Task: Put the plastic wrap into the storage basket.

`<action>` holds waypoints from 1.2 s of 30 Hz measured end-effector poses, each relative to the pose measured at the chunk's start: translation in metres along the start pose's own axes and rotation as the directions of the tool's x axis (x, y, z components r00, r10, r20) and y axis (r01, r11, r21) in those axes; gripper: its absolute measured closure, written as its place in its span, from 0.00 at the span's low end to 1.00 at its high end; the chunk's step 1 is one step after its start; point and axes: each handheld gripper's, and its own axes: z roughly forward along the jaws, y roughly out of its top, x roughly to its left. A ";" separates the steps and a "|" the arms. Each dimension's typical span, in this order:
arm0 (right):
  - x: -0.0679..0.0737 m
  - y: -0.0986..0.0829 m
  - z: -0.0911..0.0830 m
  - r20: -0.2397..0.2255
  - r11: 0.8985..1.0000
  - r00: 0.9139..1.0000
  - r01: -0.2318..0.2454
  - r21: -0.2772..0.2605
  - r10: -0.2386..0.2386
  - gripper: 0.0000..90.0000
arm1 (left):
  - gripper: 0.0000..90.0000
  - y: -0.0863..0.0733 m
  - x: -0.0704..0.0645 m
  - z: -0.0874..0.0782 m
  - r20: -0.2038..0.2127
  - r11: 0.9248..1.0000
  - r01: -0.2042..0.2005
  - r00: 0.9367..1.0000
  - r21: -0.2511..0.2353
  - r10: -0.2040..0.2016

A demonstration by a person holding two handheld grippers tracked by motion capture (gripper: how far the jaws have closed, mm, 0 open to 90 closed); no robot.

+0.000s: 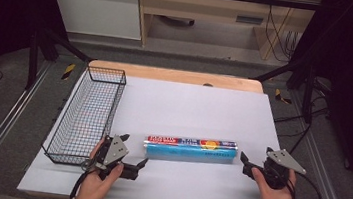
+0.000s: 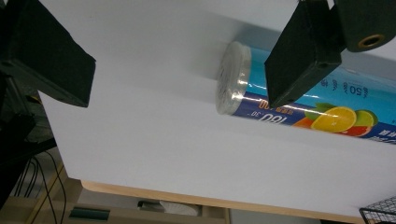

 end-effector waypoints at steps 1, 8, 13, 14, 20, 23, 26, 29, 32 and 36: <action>0.000 0.000 -0.001 0.003 1.000 1.000 0.001 -0.004 -0.001 0.10 | 0.04 0.000 0.000 0.000 0.004 1.000 -0.002 1.000 0.000 0.002; 0.000 -0.001 0.000 -0.005 1.000 1.000 0.021 0.018 -0.020 0.10 | 0.04 0.001 0.000 -0.001 -0.016 1.000 -0.016 1.000 -0.005 0.016; 0.000 0.000 -0.001 -0.012 1.000 1.000 0.027 0.002 -0.027 0.09 | 0.04 0.001 0.002 -0.002 -0.032 1.000 -0.010 0.999 -0.005 0.010; 0.002 0.004 -0.002 -0.030 0.998 0.998 0.055 0.013 -0.055 0.08 | 0.04 0.001 0.002 -0.003 -0.032 1.000 -0.011 0.999 -0.006 0.010; 0.007 0.031 -0.003 -0.130 0.973 0.966 0.230 0.036 -0.224 0.08 | 0.04 0.000 0.003 -0.007 -0.026 1.000 -0.011 1.000 -0.005 0.011; 0.007 0.044 -0.003 -0.177 0.966 0.952 0.258 0.012 -0.252 0.10 | 0.04 0.000 0.003 -0.009 -0.034 1.000 -0.010 0.999 -0.010 0.009; 0.008 0.060 -0.001 -0.242 0.954 0.926 0.300 0.005 -0.290 0.12 | 0.04 0.000 0.002 -0.010 -0.038 1.000 -0.014 0.999 -0.008 0.014; 0.011 0.077 0.005 -0.279 0.925 0.889 0.380 0.008 -0.363 0.10 | 0.04 -0.001 0.001 -0.009 -0.028 1.000 -0.011 1.000 -0.005 0.011; 0.017 0.094 0.017 -0.321 0.889 0.839 0.457 -0.019 -0.438 0.08 | 0.04 -0.002 -0.001 -0.008 -0.013 1.000 -0.007 1.000 -0.004 0.007; 0.022 0.099 0.033 -0.409 0.838 0.762 0.545 -0.015 -0.502 0.07 | 0.04 -0.002 -0.002 -0.009 -0.001 1.000 -0.005 1.000 -0.010 0.005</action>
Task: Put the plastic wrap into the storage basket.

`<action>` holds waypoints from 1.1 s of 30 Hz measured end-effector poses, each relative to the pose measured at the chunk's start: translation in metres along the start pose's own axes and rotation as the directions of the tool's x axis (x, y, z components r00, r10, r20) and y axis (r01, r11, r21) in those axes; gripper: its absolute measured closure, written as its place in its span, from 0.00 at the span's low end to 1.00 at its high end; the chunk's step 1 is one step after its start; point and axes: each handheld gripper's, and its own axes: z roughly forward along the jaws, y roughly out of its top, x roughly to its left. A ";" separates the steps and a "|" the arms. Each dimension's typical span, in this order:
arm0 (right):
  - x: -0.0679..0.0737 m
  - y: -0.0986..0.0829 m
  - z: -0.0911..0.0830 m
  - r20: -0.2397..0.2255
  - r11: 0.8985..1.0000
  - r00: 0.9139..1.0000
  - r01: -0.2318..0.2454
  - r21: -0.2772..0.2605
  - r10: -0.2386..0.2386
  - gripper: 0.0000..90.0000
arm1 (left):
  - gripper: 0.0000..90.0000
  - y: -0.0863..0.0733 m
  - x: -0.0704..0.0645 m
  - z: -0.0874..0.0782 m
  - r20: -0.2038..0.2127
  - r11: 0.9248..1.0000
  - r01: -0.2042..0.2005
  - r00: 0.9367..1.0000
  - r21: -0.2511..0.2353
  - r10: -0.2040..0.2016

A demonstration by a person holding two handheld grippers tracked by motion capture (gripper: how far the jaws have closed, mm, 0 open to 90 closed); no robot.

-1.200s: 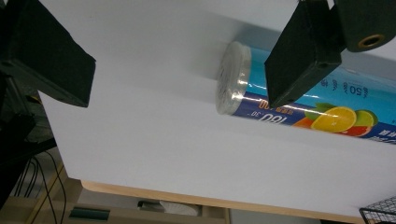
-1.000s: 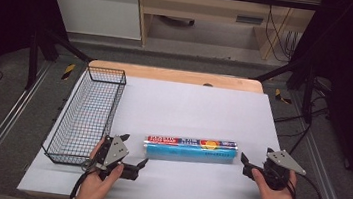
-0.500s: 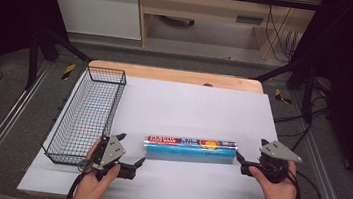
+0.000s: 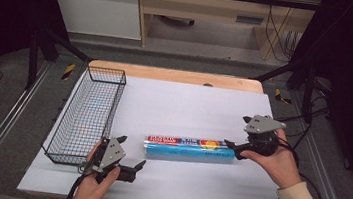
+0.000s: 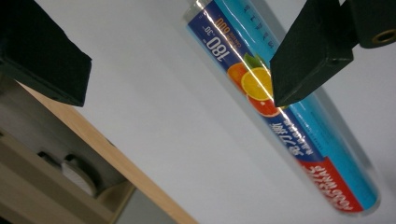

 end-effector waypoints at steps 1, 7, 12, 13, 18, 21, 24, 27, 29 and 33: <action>0.000 0.000 0.000 0.000 1.000 1.000 0.000 0.000 0.000 0.07 | 0.04 0.000 0.000 0.000 0.004 1.000 0.003 1.000 -0.002 -0.003; 0.010 0.002 0.039 -0.217 0.991 0.971 0.115 0.073 -0.097 0.09 | 0.04 0.000 -0.001 -0.001 0.032 1.000 0.012 0.999 -0.006 -0.012; 0.012 0.001 0.055 -0.334 0.987 0.937 0.137 0.083 -0.102 0.11 | 0.04 0.000 -0.001 -0.001 0.038 1.000 0.017 0.999 -0.007 -0.017; 0.012 0.000 0.058 -0.351 0.987 0.931 0.139 0.086 -0.100 0.11 | 0.04 0.000 0.000 -0.001 0.040 1.000 0.019 0.999 -0.007 -0.018; 0.017 -0.003 0.076 -0.418 0.978 0.901 0.178 0.114 -0.115 0.11 | 0.04 0.000 0.001 -0.002 0.043 1.000 0.012 0.999 -0.007 -0.012; 0.017 -0.004 0.082 -0.424 0.975 0.897 0.191 0.116 -0.126 0.11 | 0.04 0.000 0.001 -0.002 0.043 1.000 0.011 0.999 -0.005 -0.010; 0.014 -0.009 0.094 -0.427 0.971 0.895 0.201 0.133 -0.127 0.12 | 0.04 0.000 0.001 -0.002 0.044 1.000 0.009 0.999 -0.006 -0.009; 0.013 -0.014 0.099 -0.441 0.962 0.887 0.225 0.155 -0.137 0.13 | 0.04 0.000 0.002 -0.002 0.045 1.000 0.014 0.999 -0.005 -0.014; 0.013 -0.016 0.103 -0.447 0.957 0.883 0.237 0.166 -0.141 0.13 | 0.04 0.000 0.002 -0.001 0.045 1.000 0.017 0.999 -0.002 -0.017; 0.013 -0.020 0.107 -0.456 0.951 0.879 0.245 0.188 -0.136 0.14 | 0.04 0.000 0.002 -0.002 0.043 1.000 0.016 0.999 -0.004 -0.016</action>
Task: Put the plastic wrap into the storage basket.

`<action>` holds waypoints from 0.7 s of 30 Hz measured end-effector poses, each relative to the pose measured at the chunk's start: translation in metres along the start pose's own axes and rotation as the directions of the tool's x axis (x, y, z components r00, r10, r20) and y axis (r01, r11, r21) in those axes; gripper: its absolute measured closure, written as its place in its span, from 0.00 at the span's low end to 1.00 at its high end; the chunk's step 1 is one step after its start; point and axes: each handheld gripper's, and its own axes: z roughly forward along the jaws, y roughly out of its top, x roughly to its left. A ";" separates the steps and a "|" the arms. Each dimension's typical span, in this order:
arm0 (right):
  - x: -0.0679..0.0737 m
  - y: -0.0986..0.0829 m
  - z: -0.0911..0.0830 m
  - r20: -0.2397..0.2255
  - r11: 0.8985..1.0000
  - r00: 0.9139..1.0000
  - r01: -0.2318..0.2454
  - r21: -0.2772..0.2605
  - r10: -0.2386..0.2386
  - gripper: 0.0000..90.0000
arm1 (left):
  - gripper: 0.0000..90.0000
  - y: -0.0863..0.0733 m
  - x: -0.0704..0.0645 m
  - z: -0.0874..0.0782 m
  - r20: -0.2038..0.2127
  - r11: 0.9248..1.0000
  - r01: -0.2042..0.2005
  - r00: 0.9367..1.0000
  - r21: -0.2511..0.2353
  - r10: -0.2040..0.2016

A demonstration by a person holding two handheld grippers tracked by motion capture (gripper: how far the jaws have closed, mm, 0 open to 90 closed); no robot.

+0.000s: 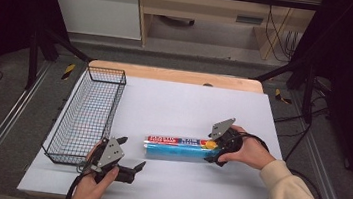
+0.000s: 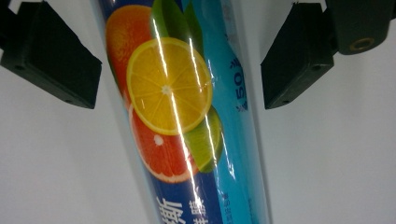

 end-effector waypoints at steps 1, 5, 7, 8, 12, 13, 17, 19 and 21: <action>-0.001 -0.001 0.002 -0.005 1.000 1.000 0.003 0.007 -0.003 0.15 | 0.04 0.000 0.000 0.000 0.001 1.000 -0.002 1.000 0.001 0.002; -0.001 -0.002 0.003 -0.013 1.000 1.000 0.000 0.017 0.000 0.18 | 0.04 0.000 0.000 0.000 0.002 1.000 -0.001 1.000 0.004 0.001; 0.000 -0.001 0.004 -0.011 0.999 1.000 0.002 0.036 -0.002 0.20 | 0.04 0.000 0.000 0.000 0.002 1.000 -0.001 1.000 0.004 0.001; 0.000 -0.001 0.006 -0.018 0.999 1.000 0.002 0.043 -0.002 0.20 | 0.04 0.000 0.000 0.001 0.002 1.000 -0.005 1.000 0.009 0.005; 0.001 0.000 0.008 -0.013 0.998 1.000 0.022 0.063 -0.021 0.22 | 0.04 0.000 0.000 0.001 0.002 1.000 -0.005 1.000 0.007 0.005; 0.001 0.001 0.009 -0.006 0.998 1.000 0.014 0.066 -0.014 0.23 | 0.04 0.000 0.000 0.001 0.005 1.000 -0.009 1.000 0.012 0.009; 0.000 0.001 0.010 0.003 0.997 1.000 0.011 0.073 -0.011 0.27 | 0.04 0.000 0.000 0.001 0.008 1.000 -0.008 1.000 0.015 0.008; -0.001 0.001 0.010 0.008 0.997 1.000 0.008 0.077 -0.009 0.27 | 0.04 0.000 0.000 0.002 0.008 1.000 -0.008 1.000 0.011 0.007; -0.001 0.003 0.012 0.005 0.995 1.000 0.020 0.096 -0.020 0.28 | 0.04 0.000 -0.001 0.002 0.010 1.000 -0.002 1.000 0.008 0.002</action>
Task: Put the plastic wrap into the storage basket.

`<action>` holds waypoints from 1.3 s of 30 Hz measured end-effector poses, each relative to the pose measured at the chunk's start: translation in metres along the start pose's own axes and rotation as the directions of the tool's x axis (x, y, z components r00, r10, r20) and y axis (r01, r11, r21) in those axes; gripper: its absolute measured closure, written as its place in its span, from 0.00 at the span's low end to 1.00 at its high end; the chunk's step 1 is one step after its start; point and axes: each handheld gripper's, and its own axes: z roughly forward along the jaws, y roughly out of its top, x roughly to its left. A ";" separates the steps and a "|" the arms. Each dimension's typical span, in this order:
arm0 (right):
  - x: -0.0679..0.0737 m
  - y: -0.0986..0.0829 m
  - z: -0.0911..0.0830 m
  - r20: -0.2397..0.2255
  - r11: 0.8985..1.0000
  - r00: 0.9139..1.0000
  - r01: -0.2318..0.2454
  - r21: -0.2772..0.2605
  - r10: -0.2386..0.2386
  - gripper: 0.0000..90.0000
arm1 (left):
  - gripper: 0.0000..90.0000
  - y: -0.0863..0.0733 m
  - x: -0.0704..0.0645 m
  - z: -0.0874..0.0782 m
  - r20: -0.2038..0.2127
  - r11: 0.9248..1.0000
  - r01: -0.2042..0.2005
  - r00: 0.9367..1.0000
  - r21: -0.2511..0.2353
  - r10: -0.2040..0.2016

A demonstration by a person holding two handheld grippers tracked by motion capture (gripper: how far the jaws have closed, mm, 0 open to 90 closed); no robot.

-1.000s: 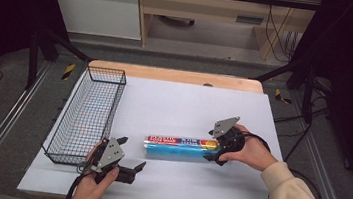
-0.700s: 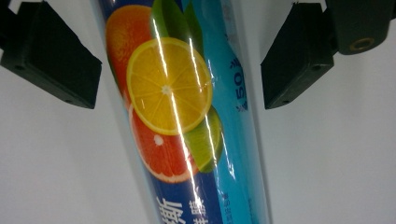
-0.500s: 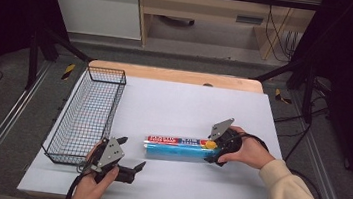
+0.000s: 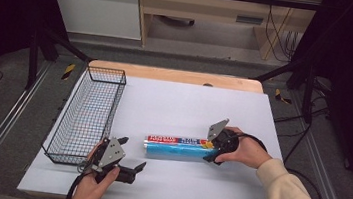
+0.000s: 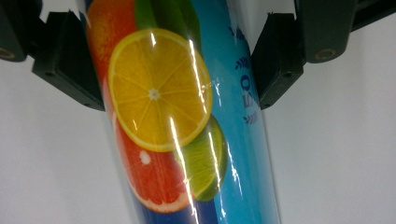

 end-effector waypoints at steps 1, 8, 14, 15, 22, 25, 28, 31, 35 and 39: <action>0.000 0.000 0.000 0.000 1.000 1.000 0.000 0.000 0.000 0.28 | 0.04 0.000 0.000 0.000 0.000 1.000 -0.002 1.000 0.001 0.002; 0.001 0.005 0.001 0.005 0.999 1.000 0.008 0.042 -0.009 0.30 | 0.04 0.001 0.001 -0.001 0.006 1.000 -0.006 1.000 0.009 0.006; 0.009 0.004 0.000 0.047 0.998 0.997 0.052 0.030 -0.053 0.31 | 0.04 0.004 0.002 -0.003 0.009 1.000 0.000 1.000 -0.004 0.000; 0.010 0.004 0.000 0.053 0.998 0.997 0.057 0.029 -0.058 0.31 | 0.04 0.005 0.002 -0.004 0.009 1.000 0.000 1.000 -0.003 0.000; 0.019 0.006 -0.006 0.102 0.997 0.992 0.075 0.012 -0.076 0.32 | 0.04 0.014 0.008 -0.010 0.002 1.000 -0.004 1.000 -0.017 0.004; 0.019 0.006 -0.011 0.095 0.998 0.994 0.059 -0.008 -0.058 0.32 | 0.04 0.019 0.009 -0.011 0.005 1.000 -0.017 1.000 -0.009 0.017; 0.021 0.007 -0.021 0.115 0.998 0.992 0.062 -0.025 -0.058 0.32 | 0.04 0.030 0.012 -0.012 0.009 0.998 -0.059 0.998 0.012 0.059; 0.027 0.006 -0.032 0.137 0.997 0.989 0.066 -0.026 -0.062 0.33 | 0.04 0.048 0.019 -0.010 0.026 0.992 -0.120 0.993 0.028 0.119; 0.033 0.007 -0.040 0.144 0.998 0.988 0.065 -0.023 -0.061 0.33 | 0.04 0.071 0.026 -0.002 0.077 0.982 -0.183 0.981 0.039 0.179; 0.033 0.007 -0.045 0.153 0.999 0.987 0.049 -0.019 -0.045 0.33 | 0.04 0.095 0.033 0.013 0.141 0.966 -0.252 0.960 0.051 0.243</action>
